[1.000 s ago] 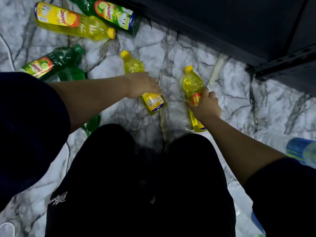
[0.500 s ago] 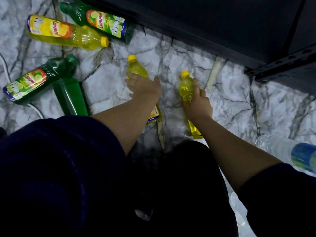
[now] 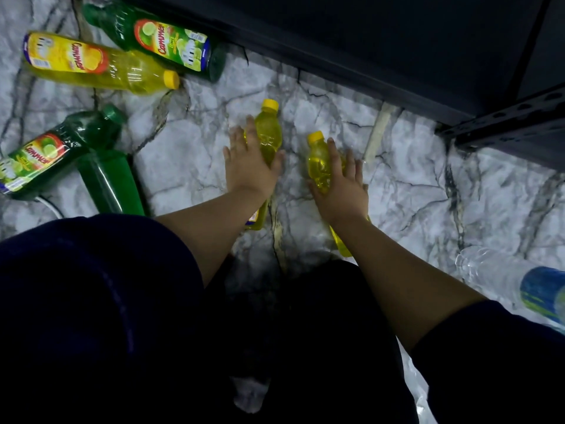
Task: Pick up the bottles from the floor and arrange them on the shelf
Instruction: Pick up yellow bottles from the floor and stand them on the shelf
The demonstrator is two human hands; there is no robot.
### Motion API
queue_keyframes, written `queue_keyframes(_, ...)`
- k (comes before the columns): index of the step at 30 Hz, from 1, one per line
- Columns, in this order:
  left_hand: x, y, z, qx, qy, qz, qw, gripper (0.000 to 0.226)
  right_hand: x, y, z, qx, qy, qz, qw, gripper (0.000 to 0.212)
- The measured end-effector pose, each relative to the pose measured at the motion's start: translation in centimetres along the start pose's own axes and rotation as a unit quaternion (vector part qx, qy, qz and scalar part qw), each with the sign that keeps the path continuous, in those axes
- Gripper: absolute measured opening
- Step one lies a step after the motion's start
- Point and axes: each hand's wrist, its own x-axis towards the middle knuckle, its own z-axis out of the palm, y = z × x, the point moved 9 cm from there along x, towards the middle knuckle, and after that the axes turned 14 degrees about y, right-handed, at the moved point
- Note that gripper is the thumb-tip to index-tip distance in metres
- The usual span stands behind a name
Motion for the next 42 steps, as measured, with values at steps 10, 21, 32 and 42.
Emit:
queue_keyframes(10, -0.4, 1.2, -0.8, 0.021, 0.012, 0.015, 1.0, 0.087, -0.3, -0.7, -1.1, -0.02, 0.014, -0.004, 1.0, 0.087)
queue_keyframes(21, -4.6, 3.9, -15.5, -0.228, 0.044, 0.089, 0.969, 0.08, -4.8, -7.2, -16.3, 0.159, 0.2, -0.049, 0.966, 0.083)
queue_keyframes(32, -5.8, 18.9, -44.3, -0.304, 0.208, 0.229, 0.901, 0.084, -11.3, -18.3, -46.1, 0.267, 0.378, -0.108, 0.88, 0.087)
queue_keyframes(42, -6.6, 33.5, -64.1, -0.403, 0.343, 0.345, 0.775, 0.083, -16.0, -25.9, -67.1, 0.358, 0.516, -0.246, 0.738, 0.087)
